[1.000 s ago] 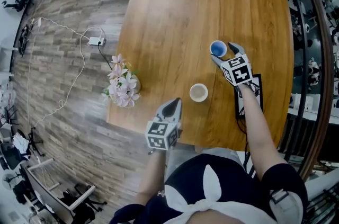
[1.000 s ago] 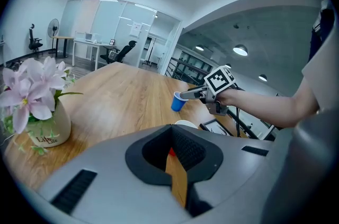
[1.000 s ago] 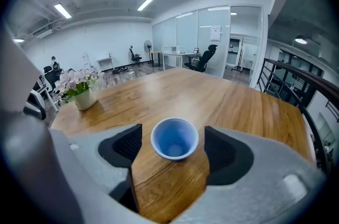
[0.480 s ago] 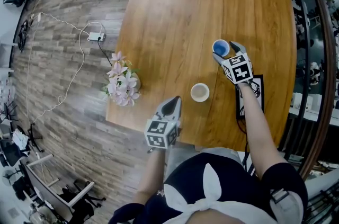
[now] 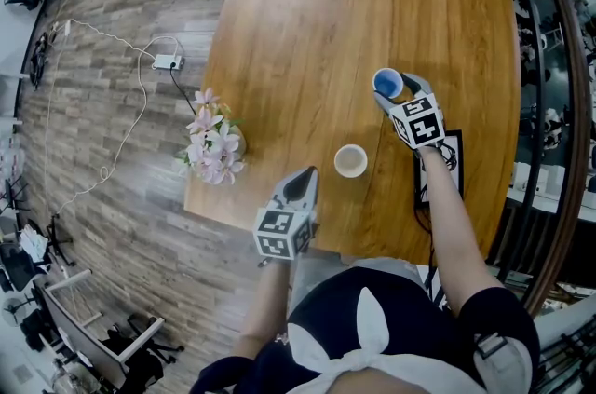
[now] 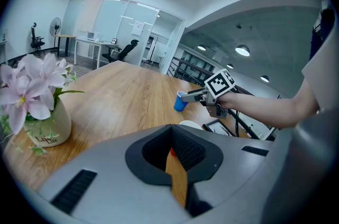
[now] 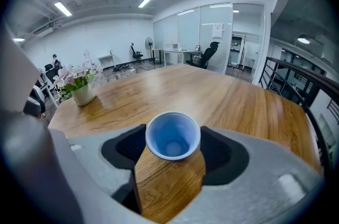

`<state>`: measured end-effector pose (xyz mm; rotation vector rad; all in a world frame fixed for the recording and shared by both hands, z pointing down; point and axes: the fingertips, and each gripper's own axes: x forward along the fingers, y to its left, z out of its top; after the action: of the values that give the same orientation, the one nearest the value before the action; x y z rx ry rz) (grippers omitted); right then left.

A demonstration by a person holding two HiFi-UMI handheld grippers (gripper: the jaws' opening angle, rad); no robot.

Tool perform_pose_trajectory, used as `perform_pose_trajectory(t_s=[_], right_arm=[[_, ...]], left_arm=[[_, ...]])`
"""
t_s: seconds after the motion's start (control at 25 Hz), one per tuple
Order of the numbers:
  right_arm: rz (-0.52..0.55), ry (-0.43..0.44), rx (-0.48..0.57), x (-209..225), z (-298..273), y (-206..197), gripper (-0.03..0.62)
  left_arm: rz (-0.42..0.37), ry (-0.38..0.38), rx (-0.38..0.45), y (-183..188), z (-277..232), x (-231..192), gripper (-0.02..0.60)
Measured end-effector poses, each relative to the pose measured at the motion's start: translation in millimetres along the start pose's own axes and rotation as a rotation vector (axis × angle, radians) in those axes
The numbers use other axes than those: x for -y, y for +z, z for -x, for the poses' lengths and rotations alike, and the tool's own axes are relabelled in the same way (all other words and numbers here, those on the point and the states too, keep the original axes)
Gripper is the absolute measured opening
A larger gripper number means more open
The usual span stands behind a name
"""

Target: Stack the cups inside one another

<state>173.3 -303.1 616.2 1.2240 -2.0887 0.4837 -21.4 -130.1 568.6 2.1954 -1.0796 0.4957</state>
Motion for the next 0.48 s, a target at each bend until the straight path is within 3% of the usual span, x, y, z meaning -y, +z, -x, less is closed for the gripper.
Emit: perform_pose_trajectory(t_s=[0.48], right_arm=[[0.007,-0.006,0.035,-2.9,20.5,12.3,0.316]], left_arm=[[-0.008,0.02,0.016,5.5,10.6,0.1,0.017]])
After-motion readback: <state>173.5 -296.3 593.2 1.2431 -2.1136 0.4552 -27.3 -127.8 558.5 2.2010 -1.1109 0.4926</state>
